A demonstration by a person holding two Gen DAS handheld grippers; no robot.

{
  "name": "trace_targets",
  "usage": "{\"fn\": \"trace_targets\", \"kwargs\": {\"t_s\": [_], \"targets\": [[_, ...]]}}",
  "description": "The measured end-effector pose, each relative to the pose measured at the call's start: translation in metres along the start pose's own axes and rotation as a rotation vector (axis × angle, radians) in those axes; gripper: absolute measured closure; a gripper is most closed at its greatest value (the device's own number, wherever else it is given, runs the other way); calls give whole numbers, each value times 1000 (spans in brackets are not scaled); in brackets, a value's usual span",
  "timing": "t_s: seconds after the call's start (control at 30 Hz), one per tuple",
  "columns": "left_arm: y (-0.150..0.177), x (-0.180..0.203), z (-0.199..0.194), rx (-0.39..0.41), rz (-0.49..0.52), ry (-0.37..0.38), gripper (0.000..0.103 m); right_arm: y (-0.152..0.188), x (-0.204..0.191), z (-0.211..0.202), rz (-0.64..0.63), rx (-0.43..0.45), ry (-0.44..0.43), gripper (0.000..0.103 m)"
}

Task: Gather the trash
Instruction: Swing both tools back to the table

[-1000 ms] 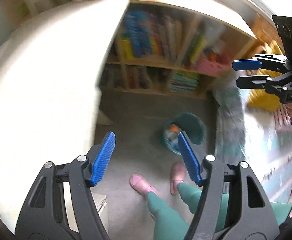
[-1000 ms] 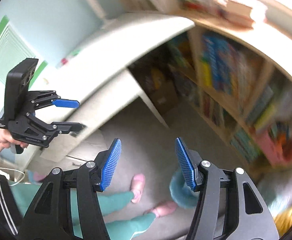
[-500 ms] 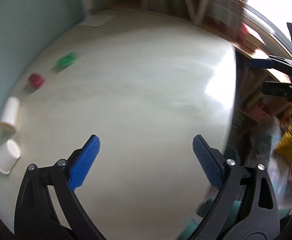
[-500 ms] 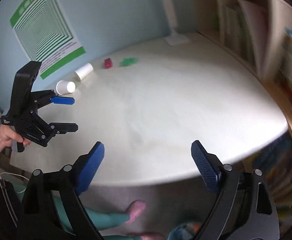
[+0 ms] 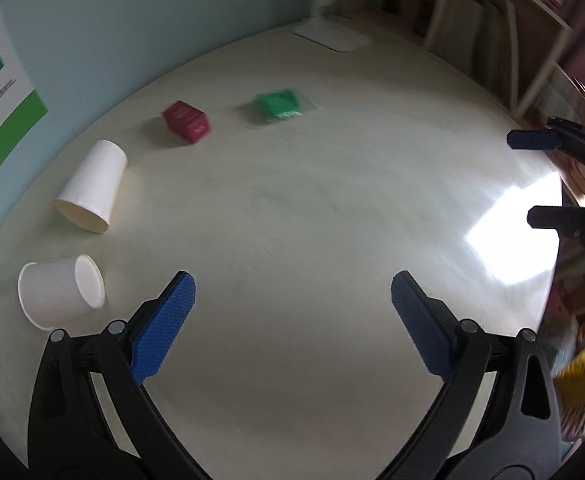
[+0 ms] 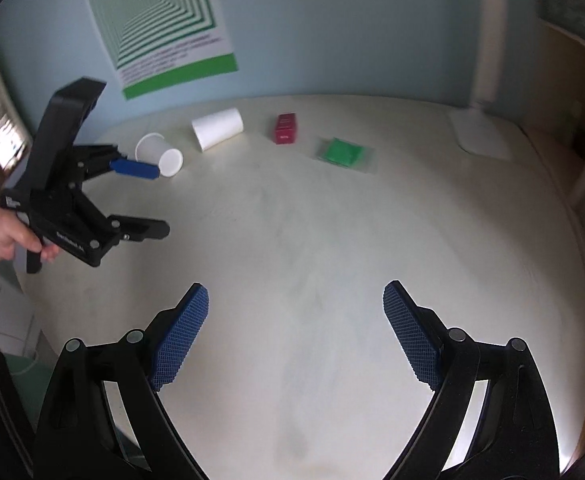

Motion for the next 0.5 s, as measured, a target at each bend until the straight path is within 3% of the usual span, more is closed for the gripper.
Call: {"fn": "trace_targets", "kwargs": {"t_s": [0.5], "targets": [[-66, -72, 89, -38, -249, -168, 7, -74, 67, 133, -280, -108, -265, 14]]}}
Point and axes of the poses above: each gripper's, at about its wrist camera, not at the fingertips, and z roughly the way its jaws point, x to its right, y to its underside, the point moved 5 cm from there along z, roughly the way its jaws point, and after that the axes turned 15 degrees about x, right-handed, at the moved point
